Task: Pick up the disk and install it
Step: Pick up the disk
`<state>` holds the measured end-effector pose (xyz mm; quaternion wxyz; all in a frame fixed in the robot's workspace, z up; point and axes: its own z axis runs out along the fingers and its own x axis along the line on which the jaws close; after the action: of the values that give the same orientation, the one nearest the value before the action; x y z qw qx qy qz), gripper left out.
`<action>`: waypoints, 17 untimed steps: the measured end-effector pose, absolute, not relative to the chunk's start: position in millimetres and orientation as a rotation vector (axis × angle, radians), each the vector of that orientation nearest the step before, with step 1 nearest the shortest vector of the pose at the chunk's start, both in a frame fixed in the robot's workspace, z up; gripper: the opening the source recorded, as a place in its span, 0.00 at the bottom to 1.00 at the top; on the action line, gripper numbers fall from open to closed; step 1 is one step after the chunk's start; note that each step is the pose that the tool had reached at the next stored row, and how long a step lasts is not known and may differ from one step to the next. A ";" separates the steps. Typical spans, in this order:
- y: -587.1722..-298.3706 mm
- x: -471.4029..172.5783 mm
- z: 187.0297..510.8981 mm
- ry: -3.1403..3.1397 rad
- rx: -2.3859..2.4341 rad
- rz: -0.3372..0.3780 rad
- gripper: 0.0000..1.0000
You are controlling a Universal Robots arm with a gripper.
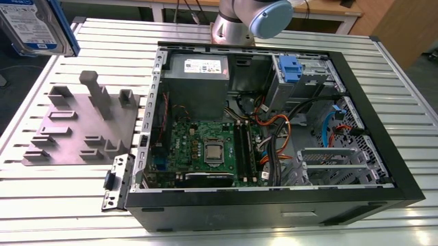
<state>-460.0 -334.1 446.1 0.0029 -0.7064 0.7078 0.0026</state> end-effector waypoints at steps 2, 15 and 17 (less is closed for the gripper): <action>-334.1 -460.0 448.9 2.220 -2.215 0.008 0.36; -334.1 -460.0 465.8 2.220 -2.215 0.008 0.36; -334.1 -460.0 467.9 2.220 -2.215 0.008 0.36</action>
<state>-460.0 -334.1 467.9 0.0028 -0.7064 0.7078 0.0026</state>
